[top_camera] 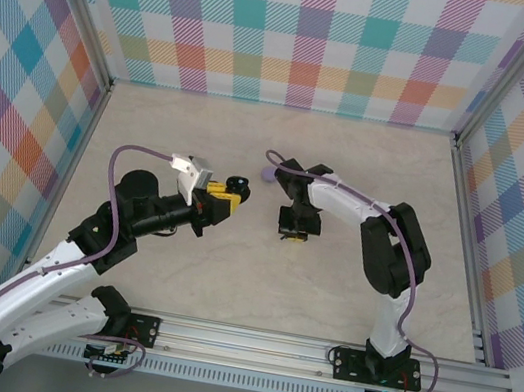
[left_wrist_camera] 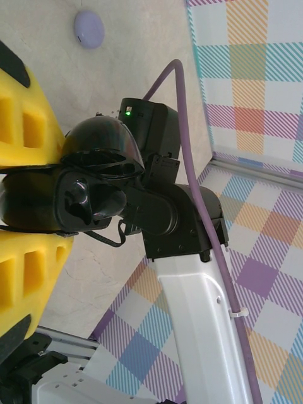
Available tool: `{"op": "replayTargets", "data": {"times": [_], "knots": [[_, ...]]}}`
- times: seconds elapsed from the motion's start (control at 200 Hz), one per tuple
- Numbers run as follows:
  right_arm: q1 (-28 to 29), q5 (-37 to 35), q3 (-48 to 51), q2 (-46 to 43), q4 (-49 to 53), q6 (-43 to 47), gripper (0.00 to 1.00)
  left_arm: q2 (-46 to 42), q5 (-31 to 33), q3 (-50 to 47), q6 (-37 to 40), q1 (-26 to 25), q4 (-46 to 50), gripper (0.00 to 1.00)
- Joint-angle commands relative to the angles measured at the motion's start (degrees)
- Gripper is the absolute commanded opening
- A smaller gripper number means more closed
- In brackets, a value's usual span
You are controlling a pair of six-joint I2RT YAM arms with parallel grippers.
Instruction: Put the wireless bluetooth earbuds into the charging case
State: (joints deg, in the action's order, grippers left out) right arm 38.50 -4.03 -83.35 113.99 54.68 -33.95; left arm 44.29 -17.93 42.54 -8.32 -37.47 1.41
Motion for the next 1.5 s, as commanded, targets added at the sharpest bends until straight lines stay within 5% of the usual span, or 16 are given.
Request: {"op": "replayTargets", "data": {"times": [0.0,0.72,1.165,1.495], "knots": [[0.0,0.1,-0.3,2.0,-1.0,-1.5,0.09,-0.1,-0.5,1.5,-0.5,-0.5,-1.2,0.11],[0.0,-4.5,-6.3,6.2,1.1,-0.6,0.10,-0.4,-0.2,1.5,-0.1,-0.5,-0.6,0.11],[0.0,1.0,-5.7,1.0,-1.6,-7.5,0.32,-0.7,-0.2,1.5,-0.1,-0.5,-0.5,0.11],[0.2,2.9,-6.3,3.8,-3.2,-15.2,0.35,-0.8,-0.1,1.4,0.0,-0.5,-0.5,0.11]]}}
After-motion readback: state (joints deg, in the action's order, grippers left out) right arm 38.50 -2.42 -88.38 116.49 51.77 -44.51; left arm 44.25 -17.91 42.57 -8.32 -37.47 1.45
